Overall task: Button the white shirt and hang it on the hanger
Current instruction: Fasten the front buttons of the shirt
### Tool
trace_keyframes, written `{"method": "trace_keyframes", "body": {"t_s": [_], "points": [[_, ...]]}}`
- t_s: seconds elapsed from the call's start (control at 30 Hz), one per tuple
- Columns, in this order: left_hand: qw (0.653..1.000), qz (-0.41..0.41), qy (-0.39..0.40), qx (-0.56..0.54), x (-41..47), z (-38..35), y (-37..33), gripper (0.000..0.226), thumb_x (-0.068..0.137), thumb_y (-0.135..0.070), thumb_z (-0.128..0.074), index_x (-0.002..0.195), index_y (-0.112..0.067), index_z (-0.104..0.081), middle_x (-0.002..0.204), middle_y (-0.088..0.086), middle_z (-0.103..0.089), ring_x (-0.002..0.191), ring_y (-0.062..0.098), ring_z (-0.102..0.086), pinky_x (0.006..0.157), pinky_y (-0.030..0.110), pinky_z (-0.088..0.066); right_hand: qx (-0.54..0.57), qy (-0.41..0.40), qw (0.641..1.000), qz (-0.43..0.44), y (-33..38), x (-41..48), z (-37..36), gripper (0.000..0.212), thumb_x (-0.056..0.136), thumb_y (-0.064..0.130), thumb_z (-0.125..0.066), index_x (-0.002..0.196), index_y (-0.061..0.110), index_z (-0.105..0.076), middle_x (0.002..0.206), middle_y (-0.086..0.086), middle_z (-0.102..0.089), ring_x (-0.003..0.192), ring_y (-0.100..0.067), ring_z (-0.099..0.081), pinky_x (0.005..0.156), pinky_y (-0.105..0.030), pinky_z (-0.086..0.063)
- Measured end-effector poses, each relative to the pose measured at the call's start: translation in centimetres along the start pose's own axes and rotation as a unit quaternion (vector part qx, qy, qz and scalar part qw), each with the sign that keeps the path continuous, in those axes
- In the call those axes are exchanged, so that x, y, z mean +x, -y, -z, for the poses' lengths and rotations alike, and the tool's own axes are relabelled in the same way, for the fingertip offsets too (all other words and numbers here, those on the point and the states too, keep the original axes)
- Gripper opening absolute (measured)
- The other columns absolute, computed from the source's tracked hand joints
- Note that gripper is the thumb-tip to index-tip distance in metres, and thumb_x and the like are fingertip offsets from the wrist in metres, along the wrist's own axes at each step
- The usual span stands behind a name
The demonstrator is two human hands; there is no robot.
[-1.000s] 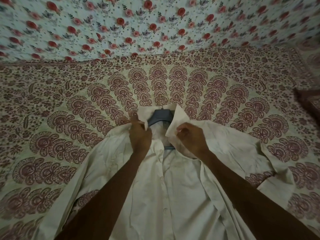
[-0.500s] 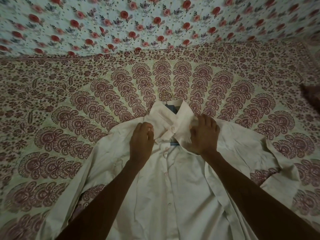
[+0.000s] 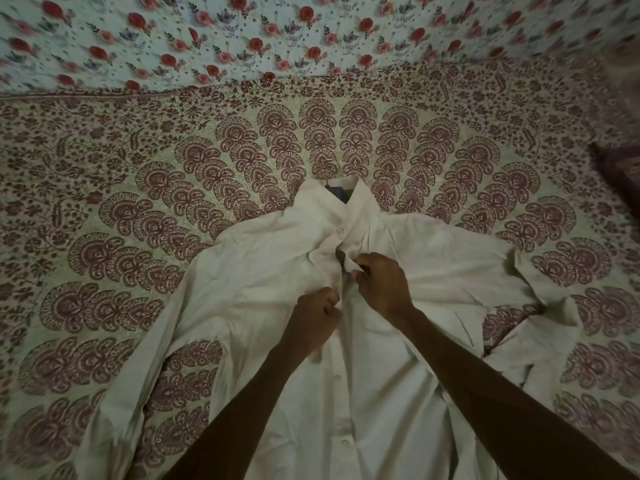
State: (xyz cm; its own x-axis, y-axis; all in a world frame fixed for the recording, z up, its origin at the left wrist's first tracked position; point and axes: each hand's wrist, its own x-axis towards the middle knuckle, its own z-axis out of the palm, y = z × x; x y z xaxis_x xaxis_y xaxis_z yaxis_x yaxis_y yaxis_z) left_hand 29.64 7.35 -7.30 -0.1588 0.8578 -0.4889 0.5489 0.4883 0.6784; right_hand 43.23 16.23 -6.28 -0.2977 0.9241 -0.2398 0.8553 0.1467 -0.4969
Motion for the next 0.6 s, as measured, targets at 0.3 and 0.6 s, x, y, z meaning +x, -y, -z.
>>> {"method": "trace_keyframes", "body": {"t_s": [0.3, 0.6], "points": [[0.994, 0.001, -0.099, -0.053, -0.8, 0.9, 1.0, 0.02, 0.088, -0.009, -0.049, 0.086, -0.02, -0.065, 0.08, -0.004, -0.07, 0.076, 0.013, -0.067, 0.074, 0.033, -0.056, 0.113, -0.075, 0.988, -0.072, -1.6, -2.7, 0.5, 0.019, 0.084, 0.003, -0.057, 0.089, 0.014, -0.071, 0.088, -0.001, -0.073, 0.08, -0.018, -0.067, 0.073, -0.034, -0.056], [0.97, -0.224, -0.09, 0.026, -0.8, -5.7, -6.0, 0.018, 0.087, -0.009, -0.056, 0.1, -0.02, -0.06, 0.098, -0.006, -0.056, 0.087, 0.012, -0.058, 0.074, 0.03, -0.053, 0.013, -0.22, 0.944, -0.244, -10.4, -9.6, 4.8, 0.021, 0.086, 0.017, -0.061, 0.107, 0.016, -0.062, 0.103, -0.009, -0.064, 0.098, -0.03, -0.059, 0.078, -0.04, -0.05]]}}
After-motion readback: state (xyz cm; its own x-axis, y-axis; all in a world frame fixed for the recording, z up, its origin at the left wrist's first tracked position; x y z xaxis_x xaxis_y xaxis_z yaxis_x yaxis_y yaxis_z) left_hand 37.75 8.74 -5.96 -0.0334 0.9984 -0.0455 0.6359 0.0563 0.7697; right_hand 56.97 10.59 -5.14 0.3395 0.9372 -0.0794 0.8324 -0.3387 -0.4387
